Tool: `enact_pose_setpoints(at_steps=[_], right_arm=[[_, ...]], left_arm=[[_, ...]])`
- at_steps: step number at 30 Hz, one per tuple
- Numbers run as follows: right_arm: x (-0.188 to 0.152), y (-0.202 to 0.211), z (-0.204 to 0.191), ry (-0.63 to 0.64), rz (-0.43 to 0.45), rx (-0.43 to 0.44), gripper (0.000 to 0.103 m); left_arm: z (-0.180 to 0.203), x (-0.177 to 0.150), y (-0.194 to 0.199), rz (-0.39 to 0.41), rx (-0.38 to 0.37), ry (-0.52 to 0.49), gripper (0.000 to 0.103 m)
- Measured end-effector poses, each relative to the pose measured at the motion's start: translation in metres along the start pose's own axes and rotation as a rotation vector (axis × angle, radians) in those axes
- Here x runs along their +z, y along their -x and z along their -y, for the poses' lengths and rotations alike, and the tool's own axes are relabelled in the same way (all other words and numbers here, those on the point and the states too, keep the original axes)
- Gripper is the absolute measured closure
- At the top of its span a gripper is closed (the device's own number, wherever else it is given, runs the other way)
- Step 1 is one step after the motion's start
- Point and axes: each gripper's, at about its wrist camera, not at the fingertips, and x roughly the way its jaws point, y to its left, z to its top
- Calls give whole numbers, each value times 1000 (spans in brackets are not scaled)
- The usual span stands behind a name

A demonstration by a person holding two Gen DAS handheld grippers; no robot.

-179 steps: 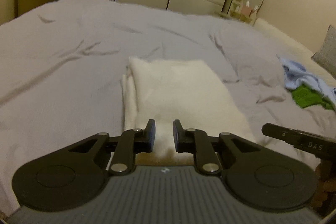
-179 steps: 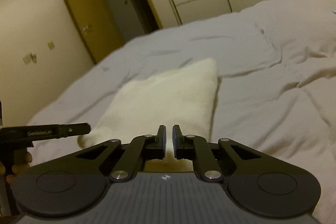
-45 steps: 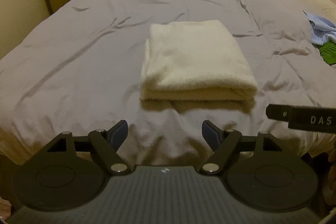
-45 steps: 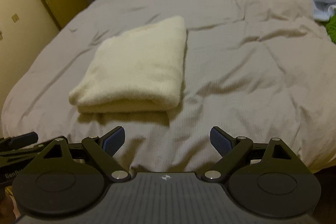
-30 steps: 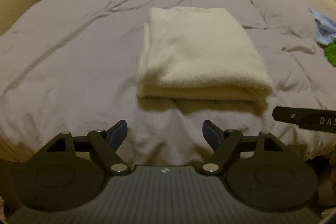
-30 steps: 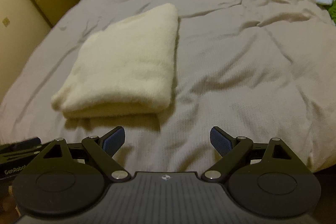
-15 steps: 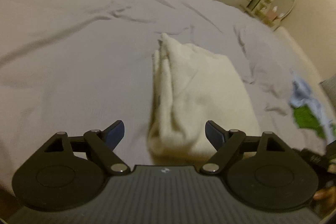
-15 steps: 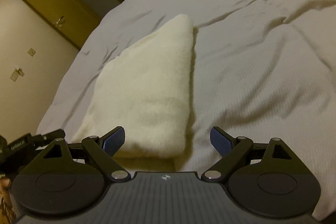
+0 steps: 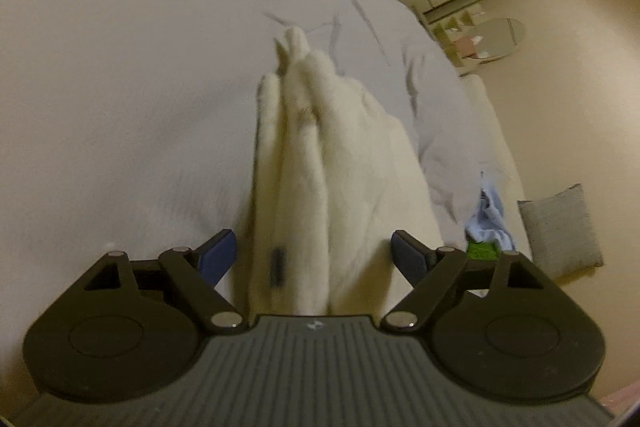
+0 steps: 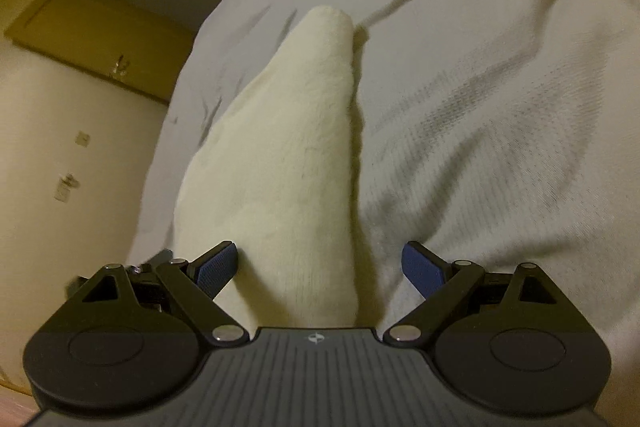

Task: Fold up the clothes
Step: 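Close both grippers on the edge of the folded cream bundle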

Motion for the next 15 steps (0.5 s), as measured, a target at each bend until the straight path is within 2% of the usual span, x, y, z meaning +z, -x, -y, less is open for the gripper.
enact_pose_setpoints(at_steps=[3,6,9,11,15], right_arm=[[13,-13,3,-9,-27,37,14],[20,-32,3,1,-71,100,28],[24,-56,4,3,-112,157,35],[28,-66,4,5,-127,183,41],[29,-69,2,-27,-137,181,49]], left_arm=[[-2,8,-16,-24,-44,-12,29],[-1,13,-32,-50,-72,-50,29],[0,23,-45,-98,-81,-82,31],[0,31,-53,-131,-80,-98,41],[10,40,-52,-173,-49,-118,51]])
